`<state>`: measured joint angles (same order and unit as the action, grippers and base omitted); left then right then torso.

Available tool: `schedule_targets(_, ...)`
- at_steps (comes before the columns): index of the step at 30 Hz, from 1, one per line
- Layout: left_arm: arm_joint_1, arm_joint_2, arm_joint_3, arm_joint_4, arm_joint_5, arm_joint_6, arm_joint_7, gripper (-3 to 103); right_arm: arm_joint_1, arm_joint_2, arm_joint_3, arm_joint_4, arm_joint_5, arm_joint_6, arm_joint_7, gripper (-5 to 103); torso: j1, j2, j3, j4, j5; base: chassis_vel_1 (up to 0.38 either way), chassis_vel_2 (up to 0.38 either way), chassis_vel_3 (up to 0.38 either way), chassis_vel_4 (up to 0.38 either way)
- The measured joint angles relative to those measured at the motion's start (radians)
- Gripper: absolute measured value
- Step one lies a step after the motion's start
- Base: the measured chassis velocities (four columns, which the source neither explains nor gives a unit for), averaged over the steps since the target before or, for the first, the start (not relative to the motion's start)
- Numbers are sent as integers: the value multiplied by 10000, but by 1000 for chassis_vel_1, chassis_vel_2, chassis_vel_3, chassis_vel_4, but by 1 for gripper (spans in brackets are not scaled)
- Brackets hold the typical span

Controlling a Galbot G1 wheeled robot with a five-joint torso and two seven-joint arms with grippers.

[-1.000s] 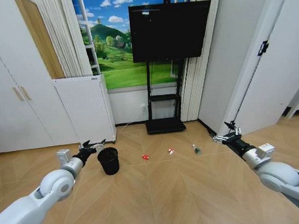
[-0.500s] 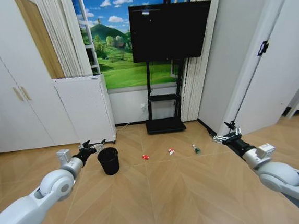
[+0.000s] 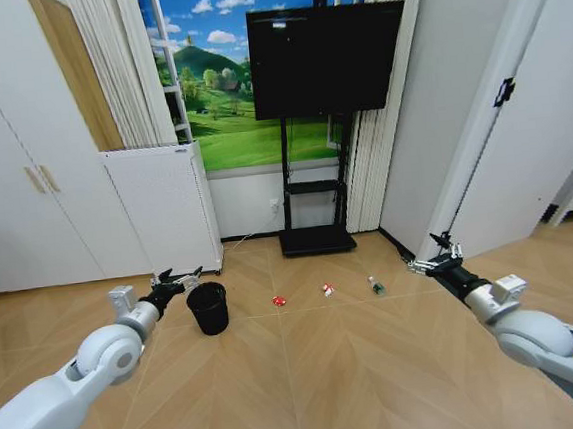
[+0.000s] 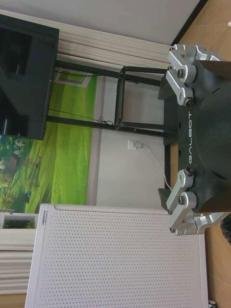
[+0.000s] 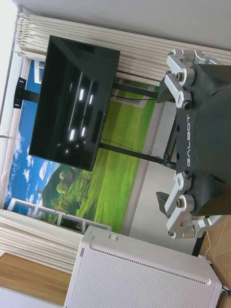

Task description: Pick up the trash bin and place the garbage on the floor into it.

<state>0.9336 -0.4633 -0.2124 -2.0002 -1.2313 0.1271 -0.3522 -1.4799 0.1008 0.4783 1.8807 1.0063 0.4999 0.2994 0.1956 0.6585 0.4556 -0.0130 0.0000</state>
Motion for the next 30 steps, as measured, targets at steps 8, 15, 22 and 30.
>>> schedule_targets(8, 0, 0, 0, 0, 0, 0, 0, 100, 0, 0, 0, 0, 0, -1, 0, 100, 0, 0, 0, 0, 0, 0, 0, 0, 0)
schedule_targets(15, 1, 0, 0, 0, 0, 0, 0, 100, 0, 0, 0, 0, 0, 0, 0, 100, 0, 0, 0, 0, 0, 0, 0, 0, 0)
schedule_targets(22, 0, 0, 0, 0, 0, 0, 0, 100, -1, 0, 0, 0, 0, 0, 0, 100, 0, 0, 0, 0, 0, 0, 0, 0, 0)
schedule_targets(30, 0, 0, 0, 0, 0, 0, 0, 100, 0, 0, 0, 0, 0, 0, 0, 100, 0, 0, 0, 0, 0, 0, 0, 0, 0)
